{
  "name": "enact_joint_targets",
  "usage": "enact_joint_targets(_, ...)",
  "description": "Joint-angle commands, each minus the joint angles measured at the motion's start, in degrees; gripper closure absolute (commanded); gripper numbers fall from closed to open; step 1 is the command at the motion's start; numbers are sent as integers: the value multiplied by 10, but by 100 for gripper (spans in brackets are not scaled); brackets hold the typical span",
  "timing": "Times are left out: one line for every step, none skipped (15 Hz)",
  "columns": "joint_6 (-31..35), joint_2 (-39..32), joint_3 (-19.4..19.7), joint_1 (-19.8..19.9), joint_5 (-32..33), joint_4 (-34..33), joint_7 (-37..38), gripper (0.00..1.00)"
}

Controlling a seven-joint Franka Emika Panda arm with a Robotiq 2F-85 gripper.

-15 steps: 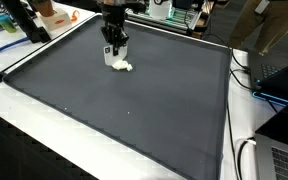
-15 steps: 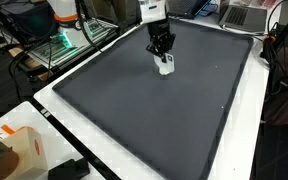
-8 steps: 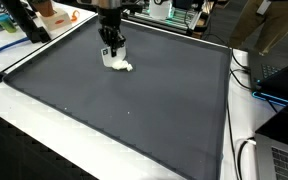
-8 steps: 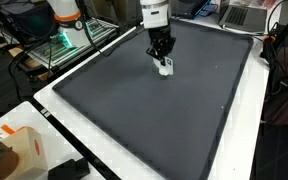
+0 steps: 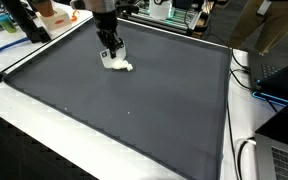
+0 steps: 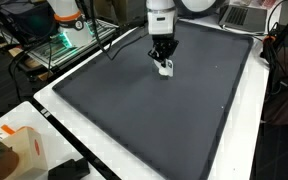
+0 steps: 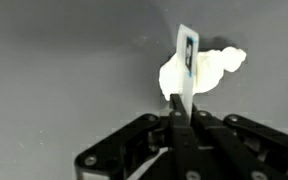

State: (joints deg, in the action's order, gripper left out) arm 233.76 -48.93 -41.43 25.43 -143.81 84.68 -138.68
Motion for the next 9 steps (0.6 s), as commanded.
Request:
enact_joint_targets(60,-84,-12,-1,0,-44,-2,99)
enact_joint_targets(69,-93,-23,4,0,-52,-4,99)
enact_joint_targets(80,-101,-34,7,1,-63,-3,99)
enact_joint_targets(87,-105,-42,10,2,-73,-2,99)
enact_joint_targets(70,-88,-21,-4,-10,-81,-3,99)
enact_joint_targets(68,-89,-28,-2,1,-87,6,99)
enact_joint_targets(68,-89,-28,-5,1,-95,7,99)
enact_joint_targets(70,-93,-26,-10,1,-106,11,99)
enact_joint_targets(79,-101,-27,-12,1,-119,19,99)
